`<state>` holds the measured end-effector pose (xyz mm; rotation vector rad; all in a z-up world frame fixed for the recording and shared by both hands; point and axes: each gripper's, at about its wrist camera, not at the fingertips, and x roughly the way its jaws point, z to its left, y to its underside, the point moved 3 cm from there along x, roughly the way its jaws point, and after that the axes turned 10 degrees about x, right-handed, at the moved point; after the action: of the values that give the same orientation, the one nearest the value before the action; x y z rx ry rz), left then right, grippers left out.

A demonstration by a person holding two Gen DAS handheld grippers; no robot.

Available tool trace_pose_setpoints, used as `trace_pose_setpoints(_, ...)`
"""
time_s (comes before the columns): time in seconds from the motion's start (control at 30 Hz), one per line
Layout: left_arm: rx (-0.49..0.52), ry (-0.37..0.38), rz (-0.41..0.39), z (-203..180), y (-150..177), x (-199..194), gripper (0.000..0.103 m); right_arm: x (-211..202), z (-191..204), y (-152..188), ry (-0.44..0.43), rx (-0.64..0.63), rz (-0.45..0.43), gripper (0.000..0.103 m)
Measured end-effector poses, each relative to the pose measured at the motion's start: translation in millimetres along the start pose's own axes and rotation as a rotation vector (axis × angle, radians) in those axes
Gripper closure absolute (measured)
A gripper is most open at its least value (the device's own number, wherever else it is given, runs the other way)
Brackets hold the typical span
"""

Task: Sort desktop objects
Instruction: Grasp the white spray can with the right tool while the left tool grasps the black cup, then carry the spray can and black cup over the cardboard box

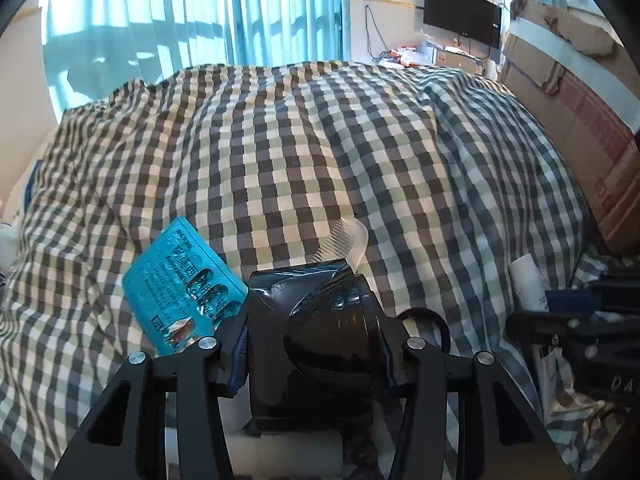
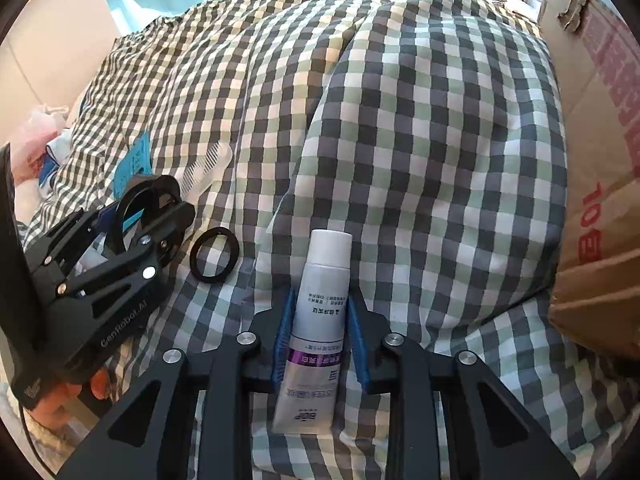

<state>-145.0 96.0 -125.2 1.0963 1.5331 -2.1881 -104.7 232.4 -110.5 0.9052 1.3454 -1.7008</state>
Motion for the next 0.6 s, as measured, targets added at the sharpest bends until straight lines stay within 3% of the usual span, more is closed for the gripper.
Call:
trace_pose_setpoints(0.3,-0.067,-0.044,-0.082,11.5,-4.3,-51.4,0.053,-43.9,14.0,-5.4,0.010,-0.079,-0.111,0.080)
trace_pose_setpoints(0.6,-0.128,-0.061,-0.204,15.4,-44.4,-133.0,0.053,-126.3,46.3,-10.3,-0.003,-0.185,-0.304,0.080)
